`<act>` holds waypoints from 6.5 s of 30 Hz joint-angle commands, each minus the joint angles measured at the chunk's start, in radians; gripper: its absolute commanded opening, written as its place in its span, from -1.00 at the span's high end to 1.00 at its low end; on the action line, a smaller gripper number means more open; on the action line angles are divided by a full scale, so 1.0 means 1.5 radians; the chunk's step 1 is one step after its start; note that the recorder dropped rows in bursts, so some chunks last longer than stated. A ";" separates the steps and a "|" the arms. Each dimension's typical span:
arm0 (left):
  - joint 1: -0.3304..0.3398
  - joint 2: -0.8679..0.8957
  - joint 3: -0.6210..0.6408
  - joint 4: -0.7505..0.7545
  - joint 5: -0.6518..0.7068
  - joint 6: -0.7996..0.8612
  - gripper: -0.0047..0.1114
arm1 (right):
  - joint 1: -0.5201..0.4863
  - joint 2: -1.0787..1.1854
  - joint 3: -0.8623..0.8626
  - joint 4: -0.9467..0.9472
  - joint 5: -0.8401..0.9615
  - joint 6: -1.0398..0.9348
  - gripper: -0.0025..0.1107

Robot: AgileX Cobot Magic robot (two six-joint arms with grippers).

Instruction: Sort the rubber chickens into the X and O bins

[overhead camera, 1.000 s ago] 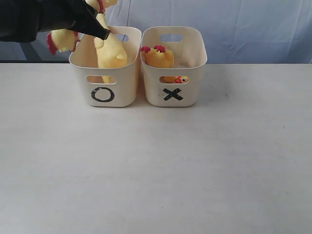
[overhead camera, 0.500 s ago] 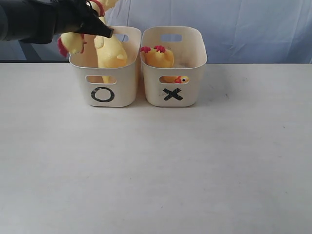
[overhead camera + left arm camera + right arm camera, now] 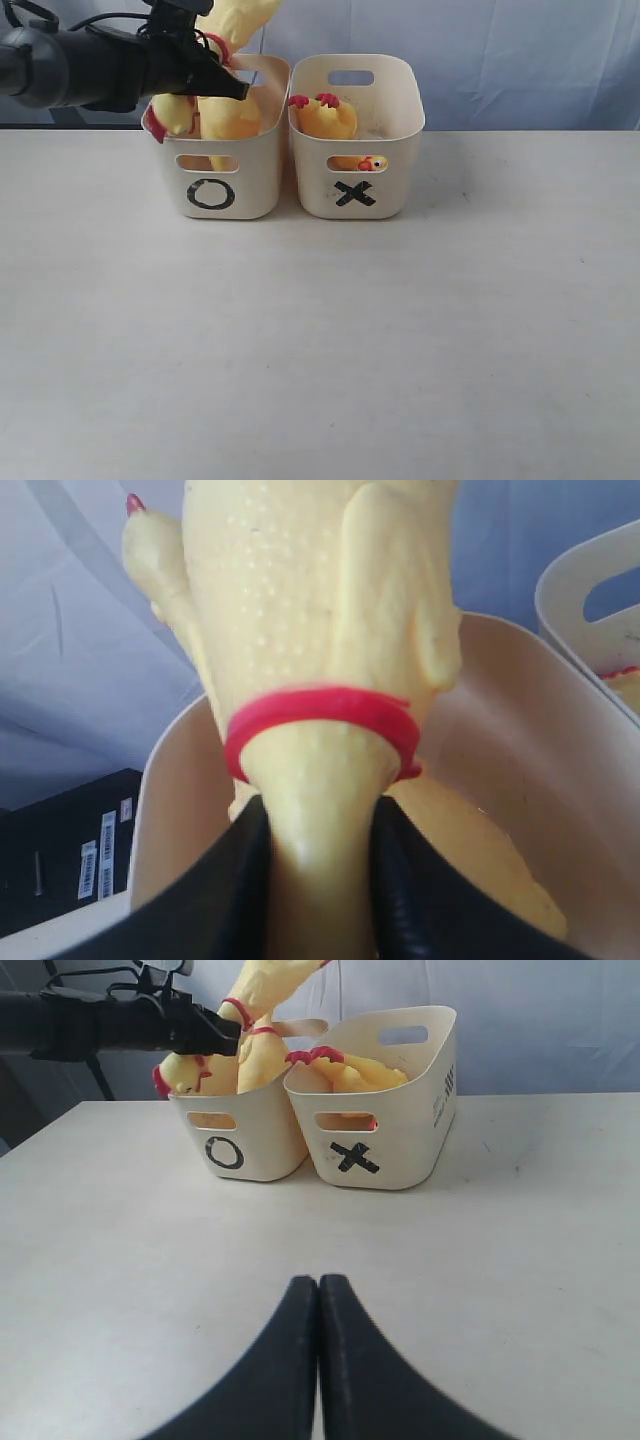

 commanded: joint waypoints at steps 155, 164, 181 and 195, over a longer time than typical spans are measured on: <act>0.012 0.013 0.218 0.956 -0.368 -0.940 -0.04 | -0.003 -0.003 0.004 -0.002 -0.005 -0.002 0.96; 0.012 0.011 0.218 0.954 -0.374 -0.940 -0.10 | -0.003 -0.003 0.004 -0.002 -0.005 -0.002 0.96; 0.012 -0.004 0.138 1.049 -0.412 -1.022 -0.09 | -0.003 -0.003 0.004 -0.002 -0.005 -0.002 0.96; 0.012 0.020 0.048 1.126 -0.348 -1.124 -0.07 | -0.003 -0.003 0.004 -0.002 -0.005 -0.002 0.96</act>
